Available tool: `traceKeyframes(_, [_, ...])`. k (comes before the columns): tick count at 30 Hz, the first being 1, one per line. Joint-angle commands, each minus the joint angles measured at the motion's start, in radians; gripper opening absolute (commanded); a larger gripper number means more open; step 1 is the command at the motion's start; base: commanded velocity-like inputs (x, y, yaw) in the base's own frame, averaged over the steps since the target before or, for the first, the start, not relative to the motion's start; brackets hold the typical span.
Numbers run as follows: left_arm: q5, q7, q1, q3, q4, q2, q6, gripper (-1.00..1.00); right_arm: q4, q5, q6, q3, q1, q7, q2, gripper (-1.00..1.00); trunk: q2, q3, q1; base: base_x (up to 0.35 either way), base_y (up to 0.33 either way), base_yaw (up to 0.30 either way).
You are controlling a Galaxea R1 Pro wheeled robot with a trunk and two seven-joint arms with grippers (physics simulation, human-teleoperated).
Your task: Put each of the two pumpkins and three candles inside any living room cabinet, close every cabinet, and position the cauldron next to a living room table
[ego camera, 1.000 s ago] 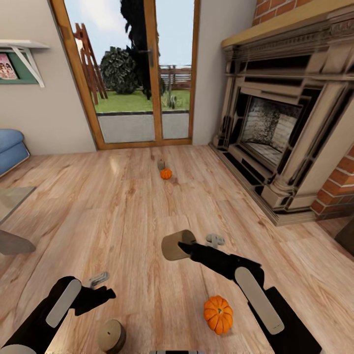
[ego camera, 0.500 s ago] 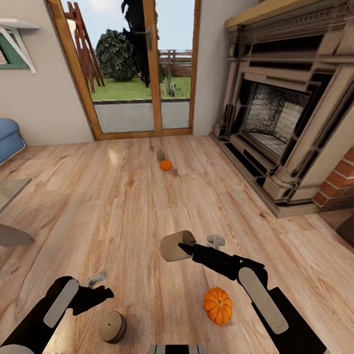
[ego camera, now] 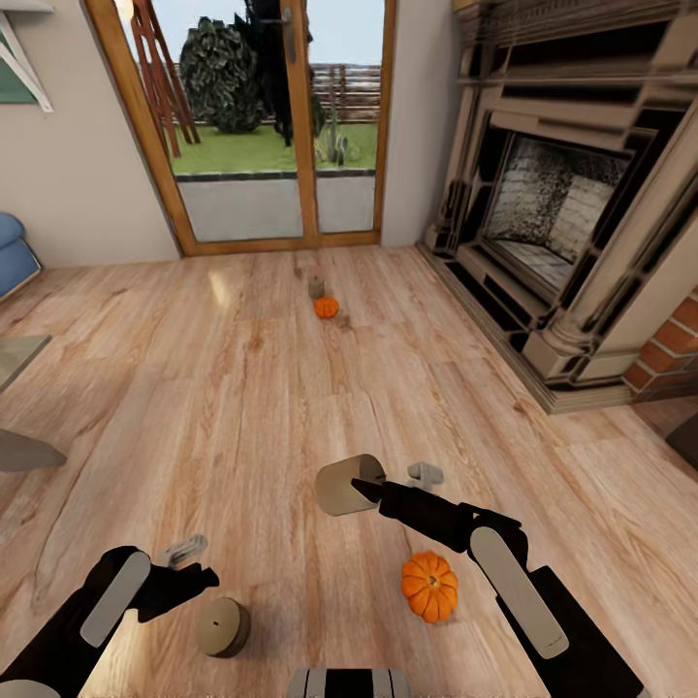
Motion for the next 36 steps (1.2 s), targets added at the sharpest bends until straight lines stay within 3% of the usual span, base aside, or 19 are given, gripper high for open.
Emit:
traceKeyframes(1, [0.011,0.01,0.0,-0.004,-0.001,0.001,-0.001,1.0,-0.001,-0.012,0.001,0.001,-0.001,-0.009,-0.001,-1.0,-0.001,-0.005,0.0,0.0,0.0,0.0])
traceKeyframes(6, [0.012,0.009,0.0,-0.007,-0.001,0.001,-0.004,1.0,-0.002,-0.015,0.001,0.001,0.0,-0.006,-0.001,-1.0,-0.002,-0.024,0.002,0.0,0.0,0.0])
traceKeyframes(12, [0.012,0.009,0.0,-0.008,-0.001,0.001,-0.006,1.0,-0.002,-0.069,-0.001,0.001,0.0,0.006,-0.007,-1.0,-0.003,-0.047,0.005,0.0,0.0,0.0])
traceKeyframes(23, [0.012,0.009,0.0,-0.013,-0.001,-0.001,-0.025,1.0,-0.003,-0.079,-0.001,0.001,0.0,0.025,-0.013,-1.0,-0.006,-0.09,0.01,0.0,0.0,0.0])
traceKeyframes(29, [0.012,0.009,0.0,-0.014,-0.001,-0.004,-0.025,1.0,-0.004,-0.08,0.006,0.001,0.0,0.163,-0.017,-1.0,-0.007,-0.113,0.013,0.0,0.0,0.0])
traceKeyframes(36, [0.012,0.009,0.0,-0.015,-0.001,-0.007,-0.026,1.0,-0.021,-0.088,0.044,0.002,0.003,0.375,-0.059,-1.0,-0.009,-0.14,0.016,0.0,0.0,0.0])
